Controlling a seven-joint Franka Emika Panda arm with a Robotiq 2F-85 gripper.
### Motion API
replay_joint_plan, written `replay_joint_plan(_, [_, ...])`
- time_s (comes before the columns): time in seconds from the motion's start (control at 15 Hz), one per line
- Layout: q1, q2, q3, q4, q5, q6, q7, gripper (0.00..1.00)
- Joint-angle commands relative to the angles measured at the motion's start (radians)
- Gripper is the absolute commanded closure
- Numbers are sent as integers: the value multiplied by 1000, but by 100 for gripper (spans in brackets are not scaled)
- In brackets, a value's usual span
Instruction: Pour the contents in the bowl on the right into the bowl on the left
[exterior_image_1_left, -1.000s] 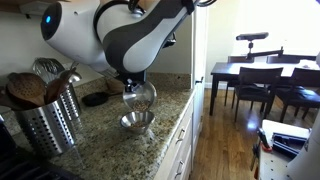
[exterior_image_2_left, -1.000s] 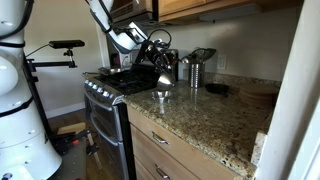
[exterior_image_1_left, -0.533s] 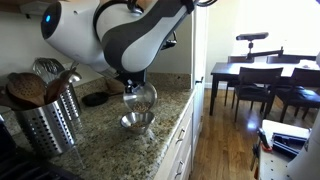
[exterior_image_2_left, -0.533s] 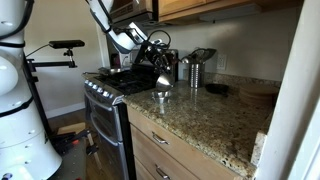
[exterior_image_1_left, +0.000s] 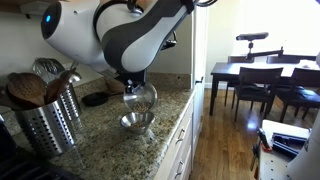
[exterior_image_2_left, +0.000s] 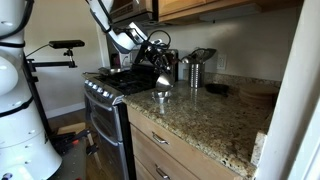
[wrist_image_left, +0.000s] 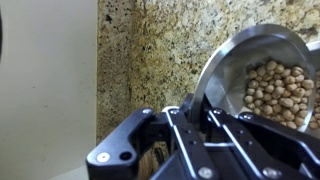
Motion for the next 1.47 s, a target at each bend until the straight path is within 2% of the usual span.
replay_joint_plan(0.0, [0, 2, 2, 4, 1, -4, -1, 93])
replay_joint_plan(1.07, [0, 4, 1, 7, 0, -7, -3, 93])
replay_joint_plan(1.4, [14, 27, -1, 30, -21, -59, -15, 94])
